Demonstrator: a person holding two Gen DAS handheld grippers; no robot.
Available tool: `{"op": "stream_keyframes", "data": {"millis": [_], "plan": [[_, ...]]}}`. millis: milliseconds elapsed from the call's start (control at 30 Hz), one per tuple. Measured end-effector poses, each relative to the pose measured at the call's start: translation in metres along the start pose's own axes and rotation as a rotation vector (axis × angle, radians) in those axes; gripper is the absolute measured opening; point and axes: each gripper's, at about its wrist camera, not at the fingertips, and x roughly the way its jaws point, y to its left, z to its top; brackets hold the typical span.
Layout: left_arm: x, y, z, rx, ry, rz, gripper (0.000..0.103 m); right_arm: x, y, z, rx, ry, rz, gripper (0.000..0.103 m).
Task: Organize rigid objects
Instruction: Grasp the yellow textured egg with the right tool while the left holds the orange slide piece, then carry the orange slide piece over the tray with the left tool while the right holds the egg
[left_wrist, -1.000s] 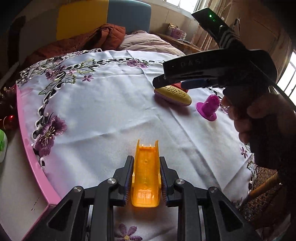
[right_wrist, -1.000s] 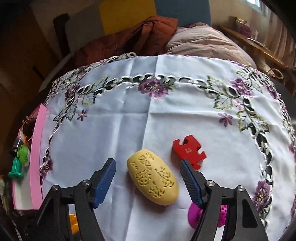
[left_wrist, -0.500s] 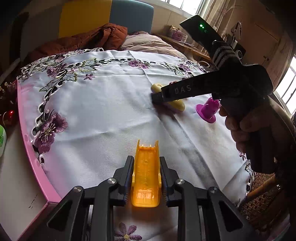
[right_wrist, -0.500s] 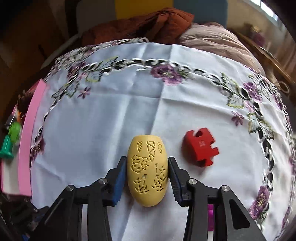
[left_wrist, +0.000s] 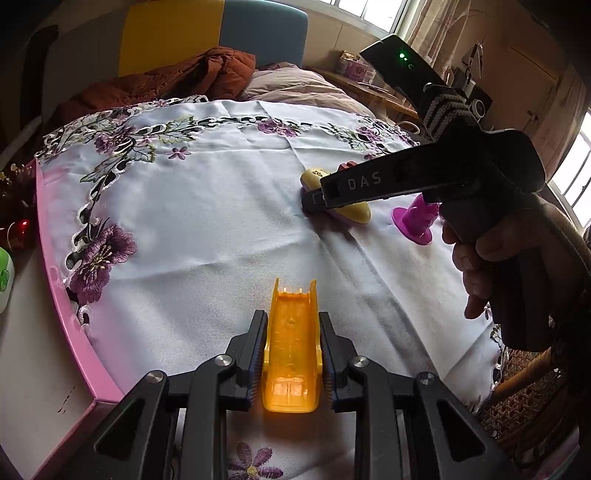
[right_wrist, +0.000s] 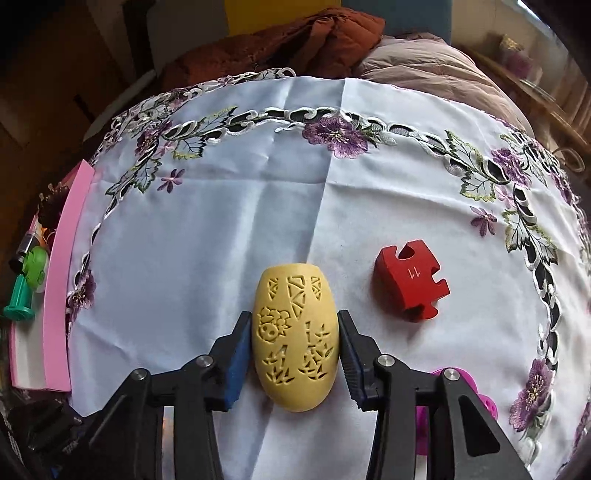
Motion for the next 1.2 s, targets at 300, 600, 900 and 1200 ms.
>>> {"op": "stream_keyframes", "data": {"millis": [300, 600, 900, 1200], "plan": [[0.000, -0.002, 0.000, 0.010, 0.001, 0.012, 0.026, 0.001, 0.012, 0.001, -0.077, -0.013, -0.062, 0.044], [-0.010, 0.000, 0.001, -0.005, -0.008, 0.011, 0.025, -0.001, 0.011, -0.001, -0.102, -0.026, -0.073, 0.045], [-0.061, 0.011, 0.007, -0.047, -0.090, -0.007, 0.025, -0.001, 0.019, -0.002, -0.159, -0.047, -0.105, 0.044], [-0.127, 0.083, -0.013, -0.238, -0.148, 0.082, 0.025, -0.002, 0.020, -0.002, -0.173, -0.054, -0.113, 0.044]]}}
